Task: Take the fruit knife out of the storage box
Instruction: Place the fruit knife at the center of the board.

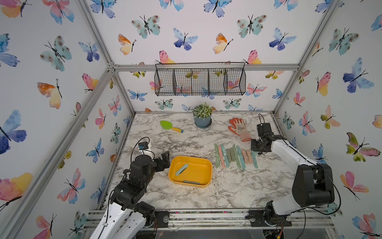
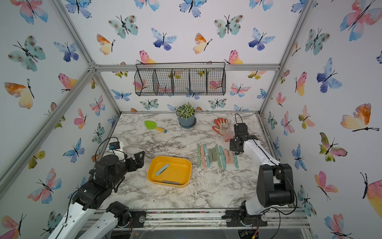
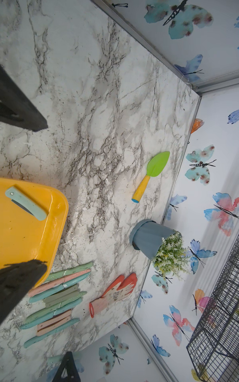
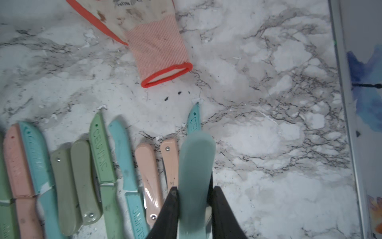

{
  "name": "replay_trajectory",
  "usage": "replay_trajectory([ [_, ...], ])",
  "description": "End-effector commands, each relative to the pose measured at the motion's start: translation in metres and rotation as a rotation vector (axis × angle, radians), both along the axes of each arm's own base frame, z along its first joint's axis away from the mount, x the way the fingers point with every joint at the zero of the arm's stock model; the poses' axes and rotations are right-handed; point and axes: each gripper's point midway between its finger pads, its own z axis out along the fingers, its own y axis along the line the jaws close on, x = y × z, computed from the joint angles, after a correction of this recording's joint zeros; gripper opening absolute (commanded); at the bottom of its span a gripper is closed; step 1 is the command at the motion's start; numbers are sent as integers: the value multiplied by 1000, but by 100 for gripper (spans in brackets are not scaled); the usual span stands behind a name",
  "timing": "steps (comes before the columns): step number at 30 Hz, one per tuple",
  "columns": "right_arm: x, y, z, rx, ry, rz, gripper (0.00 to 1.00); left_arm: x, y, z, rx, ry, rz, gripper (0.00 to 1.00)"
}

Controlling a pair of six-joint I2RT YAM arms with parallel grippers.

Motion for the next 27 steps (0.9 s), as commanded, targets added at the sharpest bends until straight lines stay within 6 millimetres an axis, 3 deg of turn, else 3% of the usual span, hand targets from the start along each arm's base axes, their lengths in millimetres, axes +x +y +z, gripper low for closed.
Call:
replay_trajectory([
  [1,-1,-14,-23,-29,52,-7,20,1,-3,4,-3,-18,-19,98],
  [8,-11,-34,-47,-64,130,-16,19,1,-1,5,-1,-25,-7,98],
  [14,-14,-37,-65,-75,192,-3,20,1,0,5,0,-21,-3,98],
  [27,-10,-36,-71,-60,197,-3,21,1,2,5,3,-21,10,98],
])
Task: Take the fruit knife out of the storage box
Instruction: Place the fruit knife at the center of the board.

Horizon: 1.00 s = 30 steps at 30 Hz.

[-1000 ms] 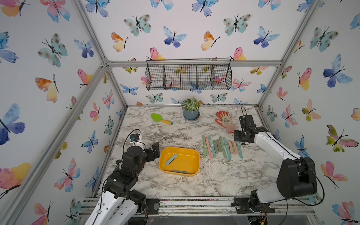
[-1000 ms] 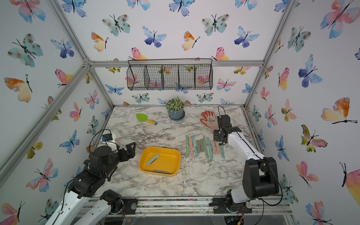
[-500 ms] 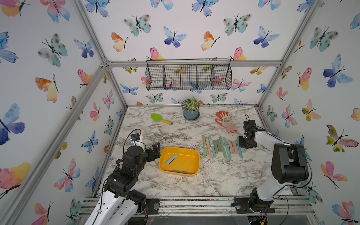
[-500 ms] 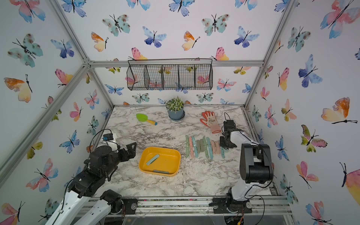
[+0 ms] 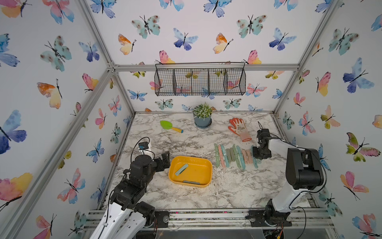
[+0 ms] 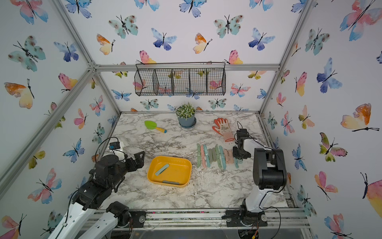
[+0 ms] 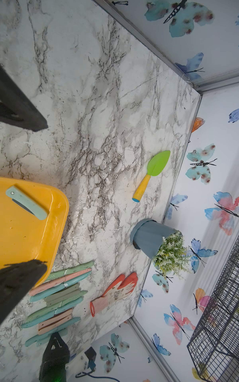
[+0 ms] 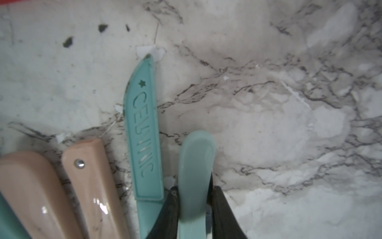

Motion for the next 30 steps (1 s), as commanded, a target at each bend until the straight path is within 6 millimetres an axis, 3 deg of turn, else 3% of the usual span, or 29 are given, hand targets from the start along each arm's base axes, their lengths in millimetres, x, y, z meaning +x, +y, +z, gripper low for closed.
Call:
replay_trajectory([
  [1,4,-2,0,0,0,1,22,1,2,4,4,-21,10,99],
  [11,5,-3,13,-6,-30,-9,33,1,2,4,4,-21,11,98],
  [16,8,-2,34,3,-71,-15,37,1,2,4,4,-20,10,98],
  [20,16,8,64,57,-155,4,37,1,2,5,3,-21,11,98],
  [22,21,19,85,93,-223,43,37,1,3,4,3,-21,12,98],
  [24,27,42,109,105,-312,143,38,1,2,5,2,-22,11,98],
  [30,19,148,167,181,-502,502,40,0,5,9,2,-36,21,98],
])
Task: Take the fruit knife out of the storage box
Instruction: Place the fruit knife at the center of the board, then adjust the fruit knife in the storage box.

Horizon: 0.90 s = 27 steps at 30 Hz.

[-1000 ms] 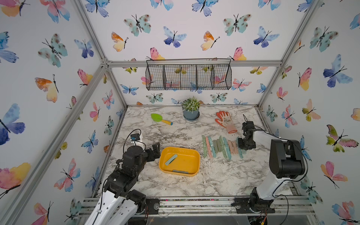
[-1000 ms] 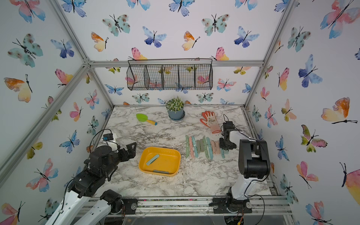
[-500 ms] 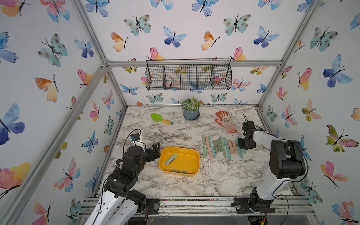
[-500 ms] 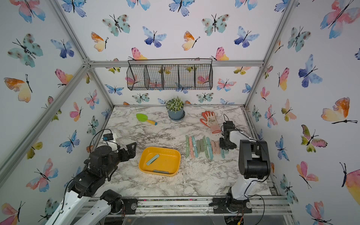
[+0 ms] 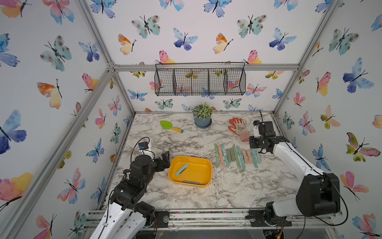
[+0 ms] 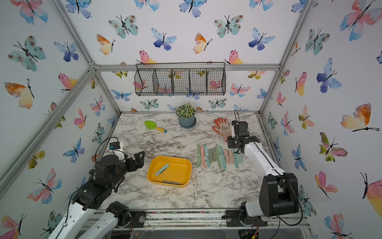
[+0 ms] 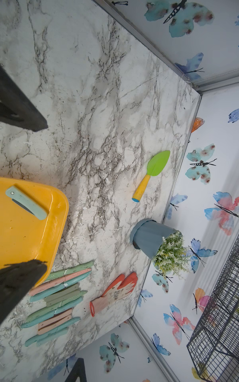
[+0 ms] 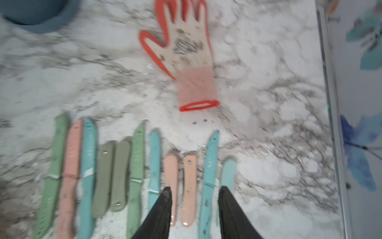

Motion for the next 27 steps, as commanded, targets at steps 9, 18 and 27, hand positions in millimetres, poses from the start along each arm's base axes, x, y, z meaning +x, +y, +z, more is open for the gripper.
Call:
replay_trajectory([
  [9,-58,182,73,231,-208,669,45,-2,24,14,8,-61,117,98],
  [18,-126,295,45,171,-134,1041,50,-4,48,17,10,-61,251,98],
  [27,-142,355,-24,-37,-1,1224,54,-10,55,24,-14,-101,279,98],
])
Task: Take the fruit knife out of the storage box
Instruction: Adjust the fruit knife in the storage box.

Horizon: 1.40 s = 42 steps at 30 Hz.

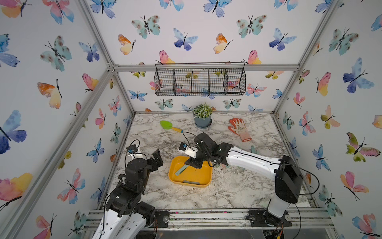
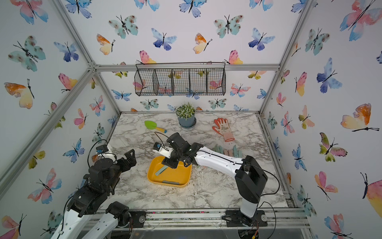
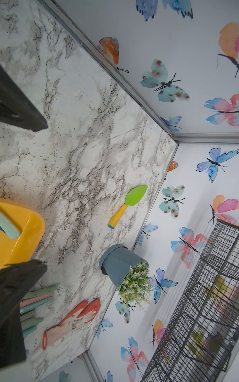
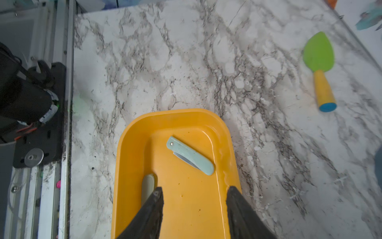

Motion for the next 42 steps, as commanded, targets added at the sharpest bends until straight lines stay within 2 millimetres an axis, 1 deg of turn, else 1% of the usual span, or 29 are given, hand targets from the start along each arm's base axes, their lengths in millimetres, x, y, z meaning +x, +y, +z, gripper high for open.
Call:
replay_trajectory([
  [1,2,3,-22,-104,-23,54,54,-4,9,8,-4,-24,40,98],
  [8,4,23,-64,-227,-39,131,57,-7,13,11,-8,-37,61,98],
  [10,4,27,-71,-250,-42,153,57,-7,14,11,-7,-36,63,98],
  [14,5,27,-89,-300,-31,180,58,-7,14,12,-9,-37,65,98],
  [20,6,27,-108,-338,-22,196,60,-7,14,12,-12,-42,64,98],
  [30,10,31,-131,-396,-2,211,62,-6,11,11,-13,-38,44,98],
  [35,9,29,-143,-437,27,217,63,-6,11,12,-11,-40,46,99],
  [42,5,22,-148,-471,61,210,62,-7,11,12,-12,-42,46,99],
])
